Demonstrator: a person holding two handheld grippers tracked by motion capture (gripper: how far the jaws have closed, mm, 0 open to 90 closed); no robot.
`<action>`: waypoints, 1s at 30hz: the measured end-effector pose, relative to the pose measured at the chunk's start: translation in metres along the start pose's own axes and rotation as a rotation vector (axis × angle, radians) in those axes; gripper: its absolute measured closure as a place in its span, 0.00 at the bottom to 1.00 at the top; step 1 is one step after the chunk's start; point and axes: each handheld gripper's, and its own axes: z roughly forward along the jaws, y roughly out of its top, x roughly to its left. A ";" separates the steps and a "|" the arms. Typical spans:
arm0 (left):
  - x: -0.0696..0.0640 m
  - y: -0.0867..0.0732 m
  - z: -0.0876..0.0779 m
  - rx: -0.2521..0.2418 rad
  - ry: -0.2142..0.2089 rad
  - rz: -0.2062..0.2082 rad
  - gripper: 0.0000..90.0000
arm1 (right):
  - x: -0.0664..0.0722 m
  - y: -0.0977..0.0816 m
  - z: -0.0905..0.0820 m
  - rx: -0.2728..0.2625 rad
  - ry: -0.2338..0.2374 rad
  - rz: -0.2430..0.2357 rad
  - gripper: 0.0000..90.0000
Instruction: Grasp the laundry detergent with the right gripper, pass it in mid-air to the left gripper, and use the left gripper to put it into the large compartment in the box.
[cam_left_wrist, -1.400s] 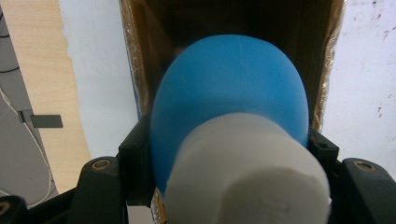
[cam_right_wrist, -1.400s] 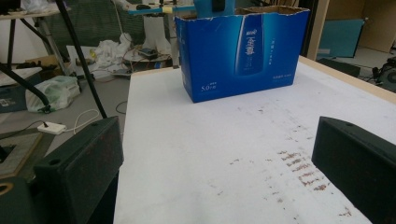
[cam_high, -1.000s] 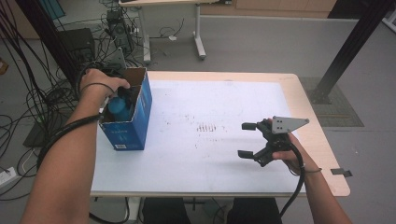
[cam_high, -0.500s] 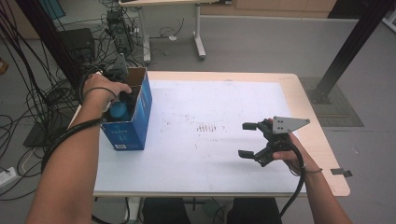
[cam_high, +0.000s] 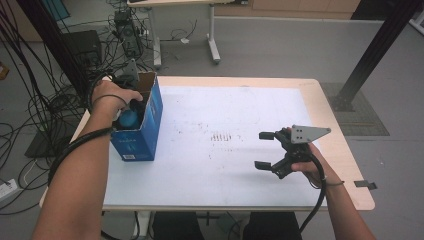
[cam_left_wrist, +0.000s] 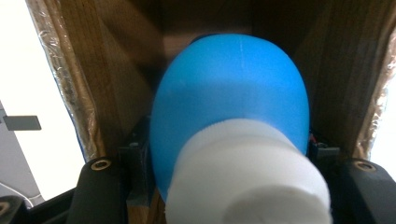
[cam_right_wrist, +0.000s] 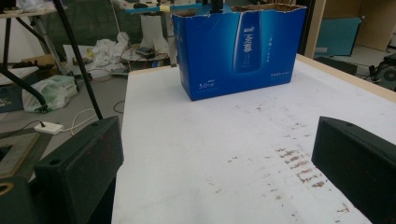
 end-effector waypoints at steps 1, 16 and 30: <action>0.000 0.000 0.000 0.001 -0.001 -0.001 0.41 | 0.000 0.000 0.000 0.000 0.001 0.000 0.02; 0.002 0.000 0.000 0.005 -0.009 -0.004 0.41 | 0.000 -0.001 0.001 0.002 0.000 0.002 0.02; 0.003 0.000 0.001 0.005 -0.010 -0.007 0.41 | -0.001 0.000 0.001 0.003 0.001 0.002 0.02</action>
